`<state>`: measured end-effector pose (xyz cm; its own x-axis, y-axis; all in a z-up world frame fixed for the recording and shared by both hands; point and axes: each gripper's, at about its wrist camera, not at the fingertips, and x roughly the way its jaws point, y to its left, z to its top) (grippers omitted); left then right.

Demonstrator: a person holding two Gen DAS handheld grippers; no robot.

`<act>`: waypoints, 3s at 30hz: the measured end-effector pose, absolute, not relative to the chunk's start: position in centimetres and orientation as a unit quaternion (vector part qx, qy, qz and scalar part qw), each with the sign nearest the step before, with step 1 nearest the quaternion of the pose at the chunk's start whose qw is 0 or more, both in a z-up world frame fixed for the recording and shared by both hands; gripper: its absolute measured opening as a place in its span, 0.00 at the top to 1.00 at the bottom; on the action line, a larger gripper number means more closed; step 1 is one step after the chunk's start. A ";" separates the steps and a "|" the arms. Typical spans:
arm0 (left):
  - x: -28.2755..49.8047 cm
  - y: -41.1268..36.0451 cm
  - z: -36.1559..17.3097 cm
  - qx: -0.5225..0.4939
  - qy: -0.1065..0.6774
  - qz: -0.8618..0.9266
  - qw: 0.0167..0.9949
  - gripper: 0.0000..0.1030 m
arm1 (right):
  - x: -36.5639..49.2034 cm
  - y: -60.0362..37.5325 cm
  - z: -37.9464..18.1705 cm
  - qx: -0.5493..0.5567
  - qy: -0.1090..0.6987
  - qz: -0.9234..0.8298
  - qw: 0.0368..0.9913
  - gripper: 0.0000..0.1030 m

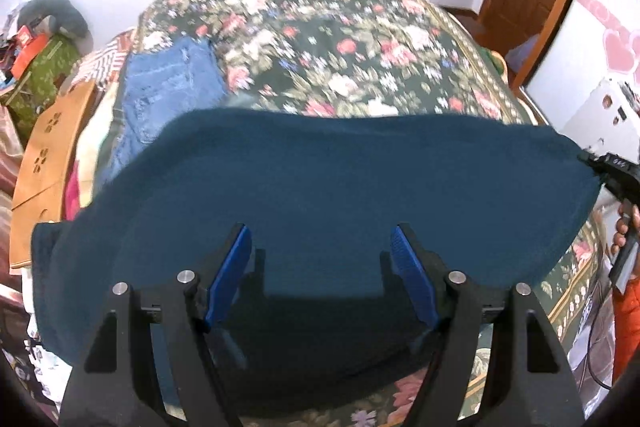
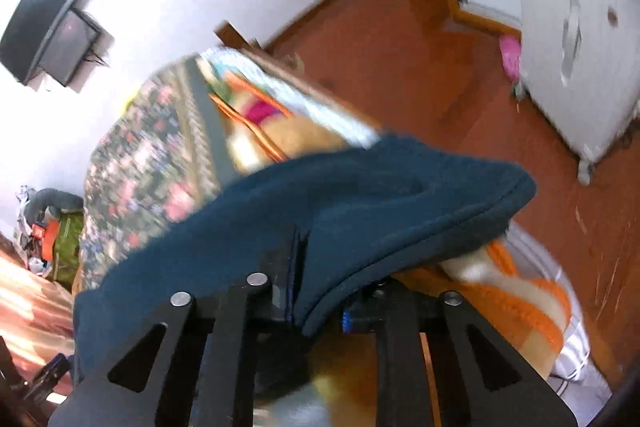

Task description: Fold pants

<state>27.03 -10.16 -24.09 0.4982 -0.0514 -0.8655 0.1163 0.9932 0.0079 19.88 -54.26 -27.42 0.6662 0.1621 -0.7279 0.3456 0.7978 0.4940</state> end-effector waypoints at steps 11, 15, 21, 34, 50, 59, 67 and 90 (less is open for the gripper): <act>23.8 -3.7 -20.4 -0.011 0.451 -0.014 0.892 0.30 | 20.4 -39.5 -12.4 0.129 0.289 0.105 0.943 0.90; 22.5 -0.6 -19.8 -0.029 0.445 0.002 0.895 0.30 | 20.5 -31.6 -12.8 0.065 0.304 0.177 0.934 0.90; 20.5 2.7 -20.6 -0.044 0.455 0.015 0.890 0.30 | 20.2 -21.3 -22.0 0.001 0.440 0.255 0.861 0.86; 22.4 -3.1 -19.7 -0.025 0.460 -0.057 0.885 0.28 | 17.9 -23.9 -19.8 0.015 0.440 0.245 0.864 0.58; 28.6 -20.7 -25.7 0.116 0.506 -0.135 0.844 0.23 | 17.4 -32.6 -24.6 0.043 0.464 0.149 0.872 0.56; 30.3 -17.7 -26.9 0.102 0.512 -0.068 0.850 0.69 | 16.7 -33.7 -25.6 0.067 0.464 0.161 0.869 0.55; 25.5 -8.3 -25.0 0.027 0.520 -0.035 0.853 0.61 | 17.1 -33.4 -25.7 0.055 0.468 0.158 0.868 0.55; 30.3 -9.4 -27.8 0.045 0.532 -0.054 0.844 0.48 | 25.5 -29.0 -27.2 0.019 0.495 0.188 0.848 0.42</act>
<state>30.26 -9.40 -27.76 0.4285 -0.0430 -0.9025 0.1386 0.9902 0.0186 25.48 -29.00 -27.24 0.4395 0.3372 -0.8325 -0.2990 0.9289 0.2184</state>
